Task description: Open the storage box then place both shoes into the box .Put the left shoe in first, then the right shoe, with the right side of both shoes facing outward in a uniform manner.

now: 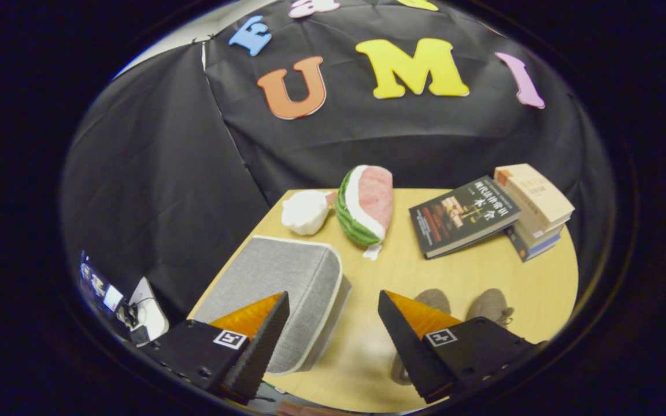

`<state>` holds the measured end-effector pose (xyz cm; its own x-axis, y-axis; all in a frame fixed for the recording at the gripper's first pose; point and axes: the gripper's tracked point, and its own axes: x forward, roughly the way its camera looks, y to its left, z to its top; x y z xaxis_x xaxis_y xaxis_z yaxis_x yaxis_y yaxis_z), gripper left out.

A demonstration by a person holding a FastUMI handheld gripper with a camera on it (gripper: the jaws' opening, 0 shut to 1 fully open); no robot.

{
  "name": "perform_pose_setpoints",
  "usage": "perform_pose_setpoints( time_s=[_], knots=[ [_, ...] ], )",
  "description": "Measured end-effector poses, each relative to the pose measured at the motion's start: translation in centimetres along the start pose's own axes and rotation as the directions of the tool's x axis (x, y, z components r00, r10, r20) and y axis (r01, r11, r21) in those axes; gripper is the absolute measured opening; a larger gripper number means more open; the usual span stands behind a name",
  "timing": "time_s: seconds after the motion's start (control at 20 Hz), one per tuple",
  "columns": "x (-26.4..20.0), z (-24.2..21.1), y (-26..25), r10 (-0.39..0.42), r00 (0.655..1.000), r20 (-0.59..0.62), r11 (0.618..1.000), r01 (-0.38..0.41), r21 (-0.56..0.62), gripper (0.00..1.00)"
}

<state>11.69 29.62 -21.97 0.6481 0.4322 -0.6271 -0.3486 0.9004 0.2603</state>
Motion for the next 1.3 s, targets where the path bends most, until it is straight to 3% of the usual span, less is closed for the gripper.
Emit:
perform_pose_setpoints(
  time_s=[0.3,0.55,0.95,1.05,1.1,1.3],
  knots=[
    [4.4,-2.9,1.6,0.077,0.984,-0.161,0.994,-0.063,0.095,0.96],
    [6.6,-4.3,1.5,0.100,0.974,-0.203,0.990,-0.076,0.122,0.96],
    [8.1,-5.3,1.6,0.283,0.917,-0.282,0.916,-0.171,0.363,0.98],
    [8.2,-5.3,2.3,0.329,0.907,-0.264,0.892,-0.207,0.402,0.92],
    [8.2,-5.3,2.4,0.334,0.908,-0.254,0.889,-0.214,0.406,0.84],
    [7.6,-5.7,2.4,0.357,0.901,-0.246,0.876,-0.231,0.423,0.72]
  ],
)
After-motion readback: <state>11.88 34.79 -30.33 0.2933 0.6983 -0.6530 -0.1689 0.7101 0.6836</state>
